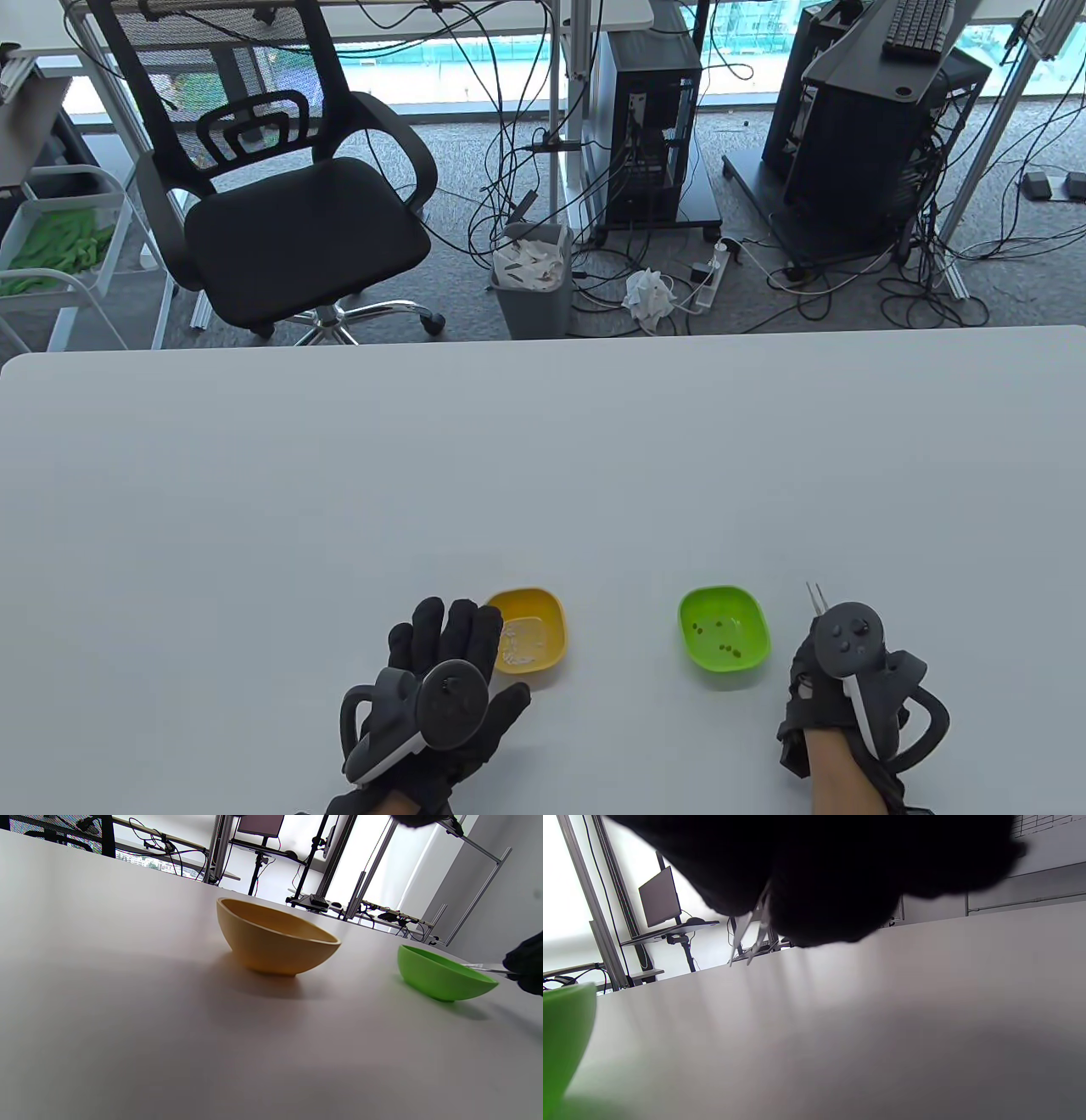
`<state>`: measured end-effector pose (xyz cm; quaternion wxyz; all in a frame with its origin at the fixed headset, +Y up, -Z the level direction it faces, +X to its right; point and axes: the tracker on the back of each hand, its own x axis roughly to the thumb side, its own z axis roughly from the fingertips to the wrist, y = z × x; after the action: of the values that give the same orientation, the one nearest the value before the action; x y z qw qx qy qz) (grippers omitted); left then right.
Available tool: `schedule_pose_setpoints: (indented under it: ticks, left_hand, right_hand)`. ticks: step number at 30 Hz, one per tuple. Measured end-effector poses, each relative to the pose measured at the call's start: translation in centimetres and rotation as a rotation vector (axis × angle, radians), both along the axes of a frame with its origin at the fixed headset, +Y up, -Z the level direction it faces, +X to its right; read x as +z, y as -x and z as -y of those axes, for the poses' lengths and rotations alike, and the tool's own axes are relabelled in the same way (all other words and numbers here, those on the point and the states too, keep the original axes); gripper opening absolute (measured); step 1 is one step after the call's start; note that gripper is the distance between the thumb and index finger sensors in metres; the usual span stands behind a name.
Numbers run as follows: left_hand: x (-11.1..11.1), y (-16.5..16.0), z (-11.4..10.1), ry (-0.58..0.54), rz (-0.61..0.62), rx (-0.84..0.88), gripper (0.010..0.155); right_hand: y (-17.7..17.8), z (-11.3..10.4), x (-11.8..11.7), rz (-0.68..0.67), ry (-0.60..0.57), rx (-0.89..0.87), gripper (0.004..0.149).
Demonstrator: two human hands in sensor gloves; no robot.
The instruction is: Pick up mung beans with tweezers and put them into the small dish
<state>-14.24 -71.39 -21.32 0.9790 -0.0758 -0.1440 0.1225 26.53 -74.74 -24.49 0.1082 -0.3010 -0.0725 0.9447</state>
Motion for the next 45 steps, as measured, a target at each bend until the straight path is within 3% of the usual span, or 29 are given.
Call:
schedule_pose_setpoints:
  ticks: [7,15,20,23,25,29,33,39,45]
  left_hand:
    - [0.0,0.1,0.2,0.01,0.008,0.013,0.086]
    - [0.0,0.1,0.2,0.014,0.014,0.009,0.085]
    - [0.1,0.3,0.3,0.02,0.009,0.016,0.085]
    - [0.1,0.3,0.2,0.02,0.01,0.02,0.085]
    - [0.1,0.3,0.2,0.017,0.013,0.022,0.085]
    - [0.1,0.4,0.2,0.011,0.018,0.022,0.085]
    - [0.1,0.6,0.1,0.006,0.016,0.028,0.085]
    - [0.1,0.4,0.1,0.012,0.023,0.019,0.085]
    - [-0.2,0.1,0.2,0.015,0.032,0.011,0.085]
  right_hand:
    - [0.3,0.8,-0.2,0.07,0.064,0.07,0.04]
    - [0.2,2.1,-0.6,0.036,0.161,0.064,0.042]
    - [0.5,0.7,0.0,0.031,0.122,-0.012,0.046]
    - [1.5,-1.8,0.8,-0.088,-0.011,-0.035,0.053]
    - [3.2,-3.9,1.7,-0.262,-0.065,-0.04,0.059]
    - [7.2,-6.1,3.7,-0.469,-0.102,0.03,0.07]
    - [9.6,-6.0,4.9,-0.646,-0.081,0.082,0.074]
    - [11.0,-4.6,5.0,-0.81,0.019,0.105,0.076]
    - [11.3,-4.0,4.8,-0.848,0.027,0.08,0.075]
